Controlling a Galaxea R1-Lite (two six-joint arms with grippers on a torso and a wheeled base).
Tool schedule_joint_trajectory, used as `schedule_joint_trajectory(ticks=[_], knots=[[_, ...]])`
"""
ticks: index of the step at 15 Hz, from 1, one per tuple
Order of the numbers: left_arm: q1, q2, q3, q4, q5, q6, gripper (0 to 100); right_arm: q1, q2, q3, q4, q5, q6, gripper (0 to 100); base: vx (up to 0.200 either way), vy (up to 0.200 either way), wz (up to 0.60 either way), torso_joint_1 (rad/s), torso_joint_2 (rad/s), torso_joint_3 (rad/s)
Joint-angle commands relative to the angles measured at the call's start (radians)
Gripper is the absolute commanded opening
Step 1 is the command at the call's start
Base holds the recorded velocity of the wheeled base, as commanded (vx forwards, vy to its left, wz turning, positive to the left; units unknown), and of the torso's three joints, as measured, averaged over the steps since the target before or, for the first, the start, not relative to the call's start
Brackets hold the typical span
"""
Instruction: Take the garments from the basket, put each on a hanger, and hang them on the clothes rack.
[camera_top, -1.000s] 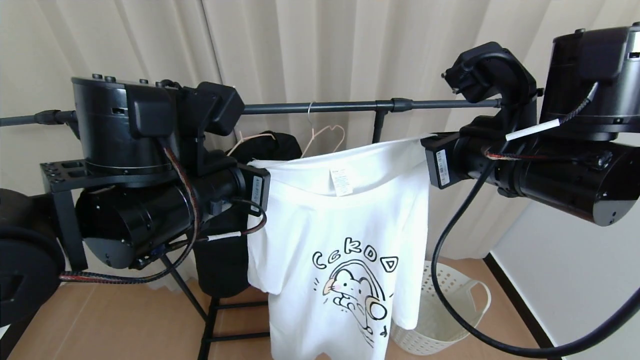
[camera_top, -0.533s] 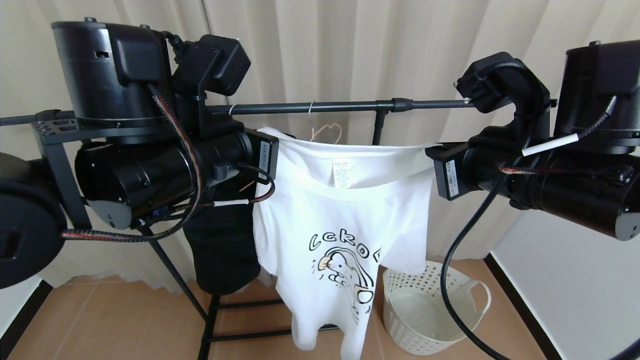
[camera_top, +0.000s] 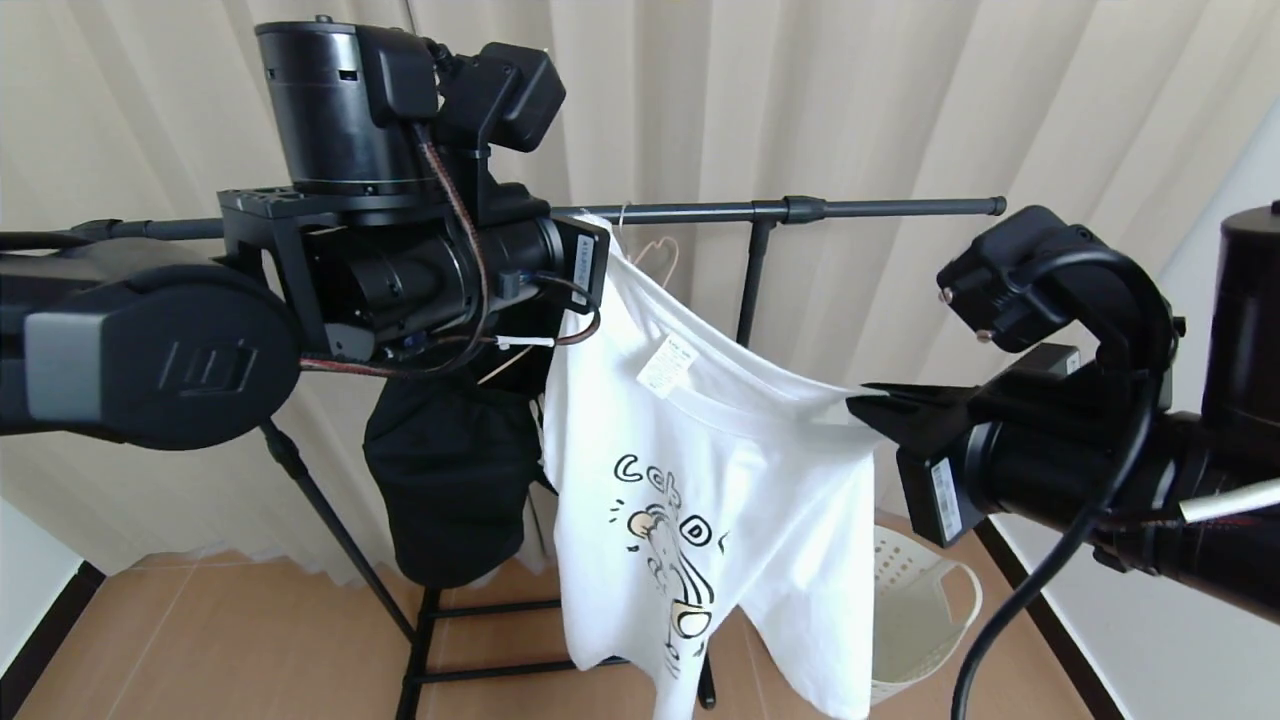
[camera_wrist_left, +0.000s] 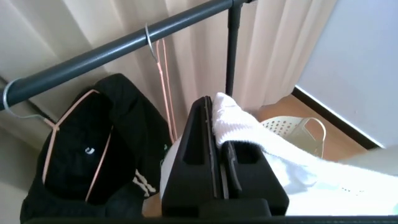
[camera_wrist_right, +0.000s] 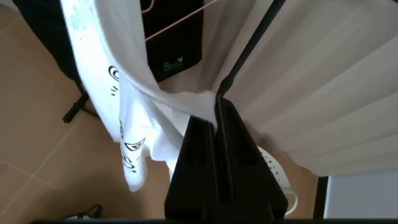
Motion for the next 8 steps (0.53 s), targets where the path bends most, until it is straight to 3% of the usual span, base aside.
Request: schedule_joint_trajectory(ticks=[1, 8], knots=[[0.002, 0.075, -0.078, -0.001, -0.018, 0.001, 0, 0.056, -0.024, 0.041, 0.0, 0.0, 0.032, 0, 0.0, 0.0, 0.0, 0.0, 0.0, 0.0], [-0.001, 0.13, -0.206, 0.003, -0.233, 0.001, 0, 0.24, 0.066, 0.018, -0.017, -0.004, 0.231, 0, 0.0, 0.0, 0.0, 0.0, 0.0, 0.0]])
